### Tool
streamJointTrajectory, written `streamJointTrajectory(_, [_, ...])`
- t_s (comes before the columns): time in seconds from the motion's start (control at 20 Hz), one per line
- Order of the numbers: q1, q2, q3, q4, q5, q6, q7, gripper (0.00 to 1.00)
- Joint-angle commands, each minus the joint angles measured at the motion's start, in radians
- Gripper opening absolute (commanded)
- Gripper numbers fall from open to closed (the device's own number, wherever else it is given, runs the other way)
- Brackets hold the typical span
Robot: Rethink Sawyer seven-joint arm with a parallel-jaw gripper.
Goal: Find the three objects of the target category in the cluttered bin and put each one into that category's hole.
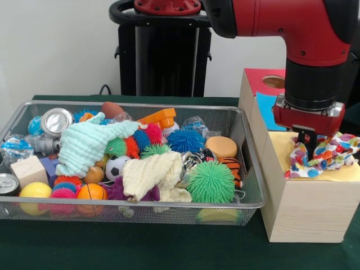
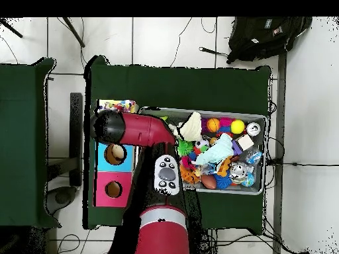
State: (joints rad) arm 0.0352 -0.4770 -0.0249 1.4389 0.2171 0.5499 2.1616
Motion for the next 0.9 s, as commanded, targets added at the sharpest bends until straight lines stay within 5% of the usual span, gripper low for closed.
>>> streamJointTrajectory(0.05, [-0.052, 0.045, 0.039, 0.170, -0.014, 0.008, 0.096, 0.00])
streamJointTrajectory(0.5, [-0.131, 0.079, 0.107, 0.224, -0.076, -0.186, 0.028, 0.00])
streamJointTrajectory(0.9, [-0.125, 0.111, 0.093, 0.225, -0.133, -0.315, 0.048, 0.00])
